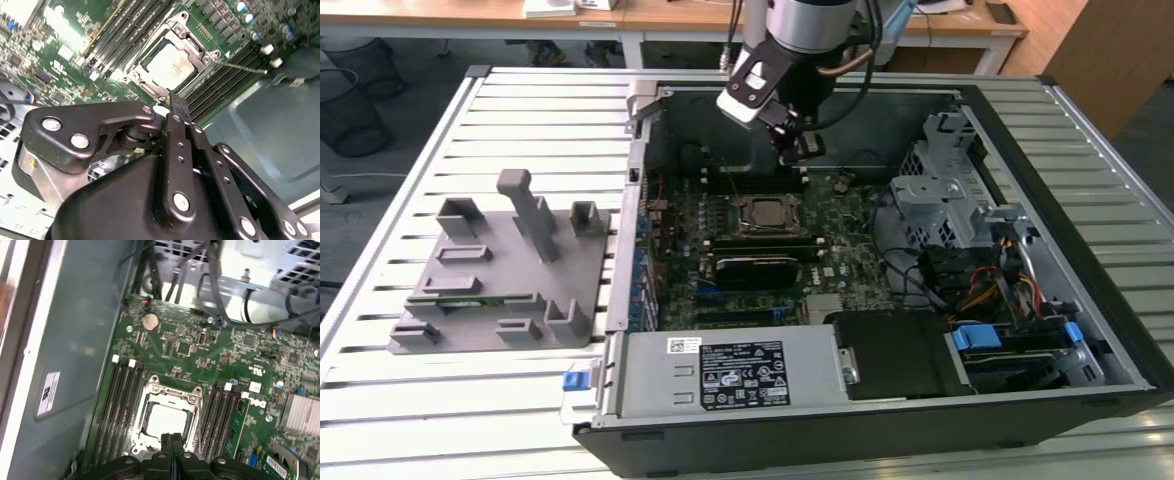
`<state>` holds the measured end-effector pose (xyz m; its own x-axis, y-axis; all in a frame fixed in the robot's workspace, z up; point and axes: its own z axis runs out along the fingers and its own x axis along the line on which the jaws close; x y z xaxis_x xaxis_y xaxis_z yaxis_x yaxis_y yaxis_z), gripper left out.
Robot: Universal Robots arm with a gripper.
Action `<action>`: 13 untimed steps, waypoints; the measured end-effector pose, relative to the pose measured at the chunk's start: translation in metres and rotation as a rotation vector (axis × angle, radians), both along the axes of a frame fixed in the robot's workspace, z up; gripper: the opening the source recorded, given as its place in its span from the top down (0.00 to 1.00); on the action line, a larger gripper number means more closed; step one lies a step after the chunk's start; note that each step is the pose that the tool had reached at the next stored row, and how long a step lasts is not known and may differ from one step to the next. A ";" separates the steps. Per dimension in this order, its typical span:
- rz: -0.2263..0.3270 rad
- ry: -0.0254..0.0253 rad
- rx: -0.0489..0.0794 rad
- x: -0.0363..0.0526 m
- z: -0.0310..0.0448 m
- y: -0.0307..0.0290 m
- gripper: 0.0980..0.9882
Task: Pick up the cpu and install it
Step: 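Install the first cpu locking lever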
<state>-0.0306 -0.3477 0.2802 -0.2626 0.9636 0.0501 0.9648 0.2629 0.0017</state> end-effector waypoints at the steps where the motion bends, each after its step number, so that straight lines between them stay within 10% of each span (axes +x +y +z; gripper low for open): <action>1: 0.018 0.0000 0.000 0.0000 0.0000 0.0000 0.99; 13: 0.235 0.0000 0.000 0.0000 -0.0004 0.0000 0.99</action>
